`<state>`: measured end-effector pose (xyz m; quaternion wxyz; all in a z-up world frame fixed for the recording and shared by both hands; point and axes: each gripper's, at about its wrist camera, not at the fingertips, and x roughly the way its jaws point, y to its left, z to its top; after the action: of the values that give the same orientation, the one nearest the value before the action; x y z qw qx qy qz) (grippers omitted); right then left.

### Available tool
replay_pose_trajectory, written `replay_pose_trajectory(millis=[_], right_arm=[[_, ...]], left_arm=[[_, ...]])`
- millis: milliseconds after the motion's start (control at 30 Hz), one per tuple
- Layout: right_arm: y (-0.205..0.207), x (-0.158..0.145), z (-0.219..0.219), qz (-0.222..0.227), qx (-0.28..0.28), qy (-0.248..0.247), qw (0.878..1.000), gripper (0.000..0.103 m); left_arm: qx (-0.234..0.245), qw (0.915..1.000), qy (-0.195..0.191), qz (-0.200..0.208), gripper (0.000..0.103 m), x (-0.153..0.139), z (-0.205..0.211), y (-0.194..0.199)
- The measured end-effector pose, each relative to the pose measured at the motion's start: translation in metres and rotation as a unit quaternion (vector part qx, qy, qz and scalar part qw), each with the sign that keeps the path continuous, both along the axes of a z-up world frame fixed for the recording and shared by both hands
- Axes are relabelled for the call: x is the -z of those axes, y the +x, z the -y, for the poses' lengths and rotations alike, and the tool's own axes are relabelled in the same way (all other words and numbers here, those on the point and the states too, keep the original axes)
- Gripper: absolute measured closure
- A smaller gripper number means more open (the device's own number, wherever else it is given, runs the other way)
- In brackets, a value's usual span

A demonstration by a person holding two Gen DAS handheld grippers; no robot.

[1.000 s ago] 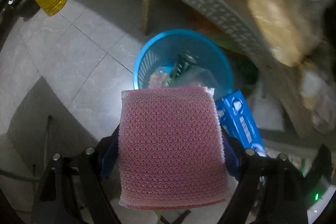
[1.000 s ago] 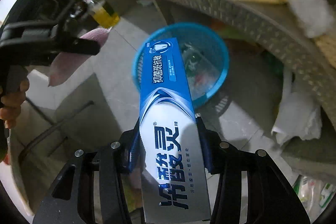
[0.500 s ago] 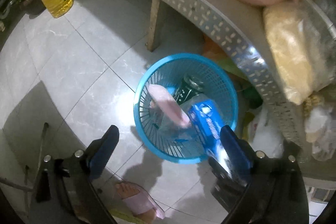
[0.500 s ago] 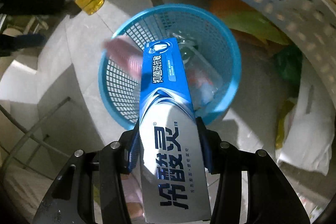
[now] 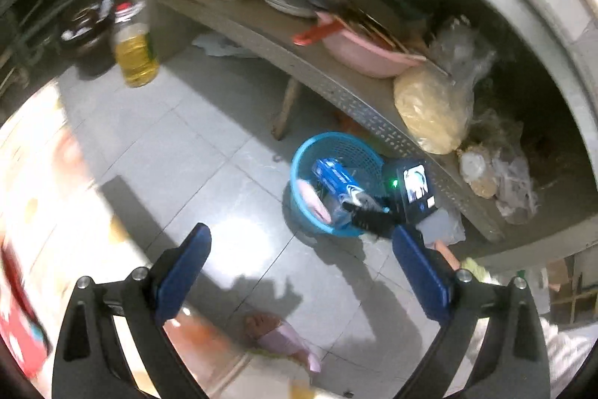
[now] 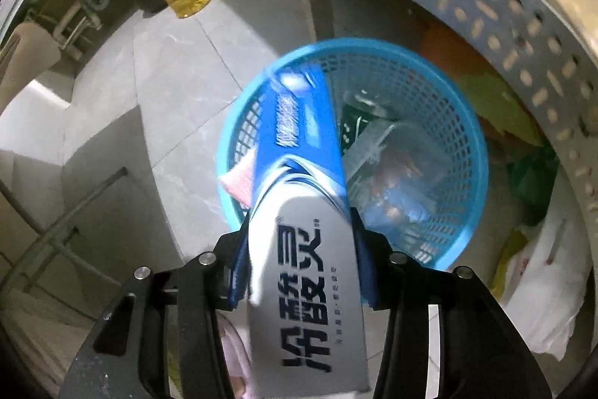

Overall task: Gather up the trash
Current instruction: 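Open both tools to drop the sponge and toothpaste box into the wastebasket, then move both open tools back over the table toward the red can and snack bag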

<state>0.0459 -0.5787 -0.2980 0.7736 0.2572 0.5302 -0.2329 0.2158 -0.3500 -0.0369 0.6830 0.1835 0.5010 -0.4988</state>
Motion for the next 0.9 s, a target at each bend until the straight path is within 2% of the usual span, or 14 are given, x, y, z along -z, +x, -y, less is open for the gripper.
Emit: replay_pose_trajectory(millis=[133, 267, 300, 367, 433, 600, 733, 900], right_arm=[[0.009, 0.01, 0.009, -0.026, -0.002, -0.009, 1.0, 0.06], [0.02, 0.019, 0.014, -0.03, -0.002, -0.001, 1.0, 0.06], [0.021, 0.019, 0.015, -0.026, 0.001, 0.001, 1.0, 0.058], [0.016, 0.008, 0.019, 0.002, 0.023, 0.009, 1.0, 0.046], [0.009, -0.004, 0.021, 0.033, 0.039, 0.009, 0.999, 0.042], [-0.025, -0.029, 0.013, 0.075, 0.076, 0.004, 0.994, 0.042], [-0.057, -0.037, -0.001, 0.096, 0.1, 0.015, 0.99, 0.042], [-0.088, -0.058, -0.047, 0.107, 0.102, 0.02, 0.989, 0.042]], left_arm=[[-0.067, 0.9975, -0.022, 0.001, 0.008, -0.006, -0.073, 0.009], [-0.111, 0.9931, -0.037, -0.005, 0.008, -0.006, -0.126, 0.012], [-0.123, 0.9916, -0.04, -0.002, 0.008, -0.007, -0.139, 0.013], [-0.14, 0.9888, -0.05, 0.002, 0.008, -0.012, -0.163, 0.016], [-0.162, 0.9849, -0.061, 0.011, 0.008, -0.015, -0.187, 0.018], [-0.205, 0.9748, -0.086, 0.019, 0.008, -0.021, -0.235, 0.021], [-0.23, 0.9678, -0.1, 0.019, 0.008, -0.024, -0.266, 0.022], [-0.266, 0.9558, -0.125, 0.019, 0.008, -0.031, -0.305, 0.017]])
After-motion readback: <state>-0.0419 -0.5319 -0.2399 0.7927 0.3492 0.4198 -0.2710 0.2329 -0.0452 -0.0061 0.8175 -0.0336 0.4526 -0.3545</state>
